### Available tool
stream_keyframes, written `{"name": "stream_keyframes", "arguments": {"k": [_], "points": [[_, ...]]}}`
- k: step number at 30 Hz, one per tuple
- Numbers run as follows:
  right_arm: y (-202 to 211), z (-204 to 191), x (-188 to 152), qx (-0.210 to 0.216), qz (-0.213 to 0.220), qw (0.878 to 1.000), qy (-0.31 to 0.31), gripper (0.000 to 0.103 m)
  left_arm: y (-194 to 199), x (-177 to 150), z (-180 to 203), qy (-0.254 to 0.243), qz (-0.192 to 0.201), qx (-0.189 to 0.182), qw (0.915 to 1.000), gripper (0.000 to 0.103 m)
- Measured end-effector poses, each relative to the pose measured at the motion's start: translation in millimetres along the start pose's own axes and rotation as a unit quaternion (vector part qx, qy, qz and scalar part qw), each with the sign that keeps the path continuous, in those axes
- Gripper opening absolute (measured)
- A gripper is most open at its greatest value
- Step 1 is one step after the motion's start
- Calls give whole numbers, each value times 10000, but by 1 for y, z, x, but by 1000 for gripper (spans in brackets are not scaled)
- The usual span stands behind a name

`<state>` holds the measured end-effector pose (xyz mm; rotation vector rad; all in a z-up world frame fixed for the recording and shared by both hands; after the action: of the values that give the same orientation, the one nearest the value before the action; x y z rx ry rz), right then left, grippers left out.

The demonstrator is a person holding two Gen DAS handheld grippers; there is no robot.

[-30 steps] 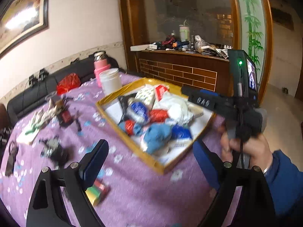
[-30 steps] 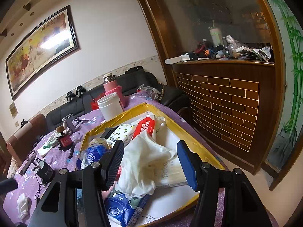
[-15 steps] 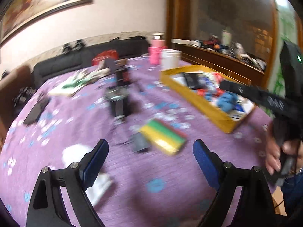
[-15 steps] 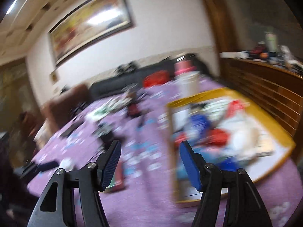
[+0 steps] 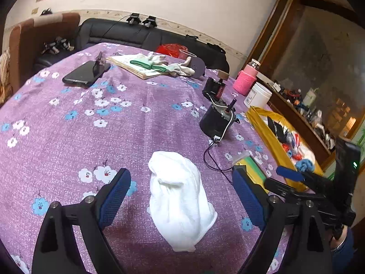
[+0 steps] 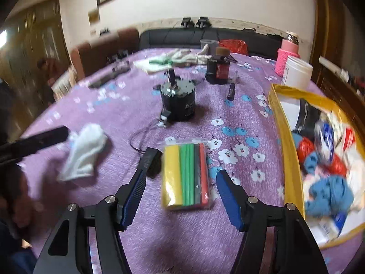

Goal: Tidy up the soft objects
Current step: 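Grasp the white sock with the left gripper while the right grasps the tube bag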

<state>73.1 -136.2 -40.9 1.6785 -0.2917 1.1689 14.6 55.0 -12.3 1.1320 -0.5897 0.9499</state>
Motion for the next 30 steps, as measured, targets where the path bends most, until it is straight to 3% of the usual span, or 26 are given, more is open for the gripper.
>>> {"name": "stream_keyframes", "arguments": {"k": [2,6,8,9,16,18,20,22,25,30], "points": [[-11,3,-2,-152,-176,9997,64,69,-2,-2,6,-163,-39,26,9999,90],[-29,8,-9,21,-459,9988,-160,68,-7,-6,6,-291,-147,176,9993,90],[-32,8,-11,83,-499,9985,-191,52,-11,-8,4,-275,-255,292,9989,90],[-30,9,-8,67,-402,9990,-166,44,-14,-8,2,-260,-320,363,9985,90],[-25,48,-1,179,113,9925,-1200,42,-39,-16,-4,-433,-881,1030,9898,90],[-24,56,1,340,204,9882,-1480,42,-45,-15,0,-569,-894,1130,9879,81],[-21,56,3,325,270,9885,-1456,42,-54,-19,3,-753,-1017,1166,9851,52],[-18,51,4,349,324,9893,-1380,42,-58,-20,5,-881,-1058,1275,9822,45],[-14,45,8,402,434,9903,-1254,42,-57,-19,7,-874,-1034,1208,9834,21],[-7,44,14,375,658,9902,-1175,42,-50,-10,17,-763,-843,878,9896,19]]}}
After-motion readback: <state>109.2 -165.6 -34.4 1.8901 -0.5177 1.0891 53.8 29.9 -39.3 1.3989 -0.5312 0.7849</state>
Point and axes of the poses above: each gripper's, at about its wrist camera, not at the fingertips, and y roughly against the way its jaws point, z to its right, x to its top, the point moved 8 cm from there along -y, roughly the way its jaws point, and after that the axes turned 9 degrees about z, right-handed, at the moved point
